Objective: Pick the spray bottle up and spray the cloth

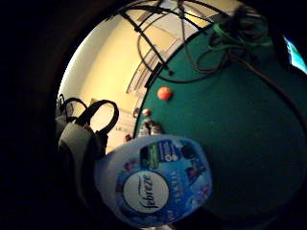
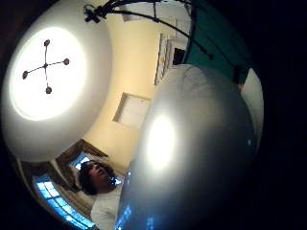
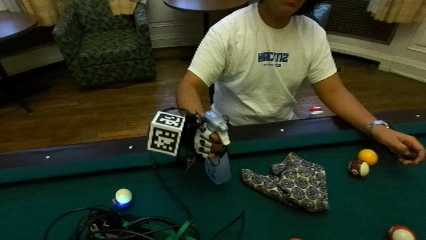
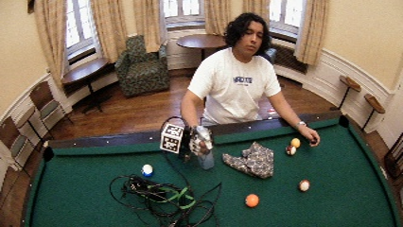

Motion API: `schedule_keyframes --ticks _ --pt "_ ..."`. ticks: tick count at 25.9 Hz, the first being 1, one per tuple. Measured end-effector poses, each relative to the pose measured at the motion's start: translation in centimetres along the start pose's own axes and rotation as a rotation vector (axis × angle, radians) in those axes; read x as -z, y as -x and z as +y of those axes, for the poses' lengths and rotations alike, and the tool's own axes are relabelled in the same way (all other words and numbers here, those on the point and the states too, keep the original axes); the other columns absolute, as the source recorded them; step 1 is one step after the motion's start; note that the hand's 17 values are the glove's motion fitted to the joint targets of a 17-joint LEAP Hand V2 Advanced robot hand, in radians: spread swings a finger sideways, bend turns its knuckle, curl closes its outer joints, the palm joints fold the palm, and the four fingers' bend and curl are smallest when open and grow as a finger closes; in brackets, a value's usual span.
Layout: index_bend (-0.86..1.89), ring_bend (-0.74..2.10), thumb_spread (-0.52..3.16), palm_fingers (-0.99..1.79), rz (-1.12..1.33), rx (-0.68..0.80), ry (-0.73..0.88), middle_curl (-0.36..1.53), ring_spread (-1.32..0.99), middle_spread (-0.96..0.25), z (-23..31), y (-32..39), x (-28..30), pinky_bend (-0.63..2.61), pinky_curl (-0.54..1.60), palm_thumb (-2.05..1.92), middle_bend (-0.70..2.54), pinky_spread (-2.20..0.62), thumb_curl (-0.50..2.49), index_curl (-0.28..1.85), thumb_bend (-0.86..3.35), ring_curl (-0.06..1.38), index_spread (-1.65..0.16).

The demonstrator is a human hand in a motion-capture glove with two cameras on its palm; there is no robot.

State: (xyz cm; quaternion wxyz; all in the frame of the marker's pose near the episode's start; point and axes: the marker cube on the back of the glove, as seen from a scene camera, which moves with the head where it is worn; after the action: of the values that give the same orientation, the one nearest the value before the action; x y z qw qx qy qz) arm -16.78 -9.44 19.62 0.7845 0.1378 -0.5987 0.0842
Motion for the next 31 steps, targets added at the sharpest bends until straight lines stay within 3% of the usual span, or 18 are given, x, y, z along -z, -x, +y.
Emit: schedule_keyframes --ticks 14,21,31 --pt "0.46 0.77 0.39 1.42 0.131 0.137 0.077 0.56 -0.21 -0.21 -4.6 17.2 2.8 0.46 0.42 0.9 0.68 -0.29 0.66 0.54 -0.02 0.5 -0.26" --pt "0.46 0.79 0.35 1.41 0.257 -0.053 0.205 0.57 -0.2 -0.21 -6.6 19.9 -1.4 0.47 0.43 0.9 0.69 -0.29 0.69 0.56 -0.02 0.5 -0.26" --pt "0.46 0.8 0.32 1.4 0.554 -0.336 0.626 0.57 -0.2 -0.21 -4.8 15.3 -11.6 0.47 0.43 0.9 0.7 -0.29 0.73 0.57 -0.03 0.5 -0.27"
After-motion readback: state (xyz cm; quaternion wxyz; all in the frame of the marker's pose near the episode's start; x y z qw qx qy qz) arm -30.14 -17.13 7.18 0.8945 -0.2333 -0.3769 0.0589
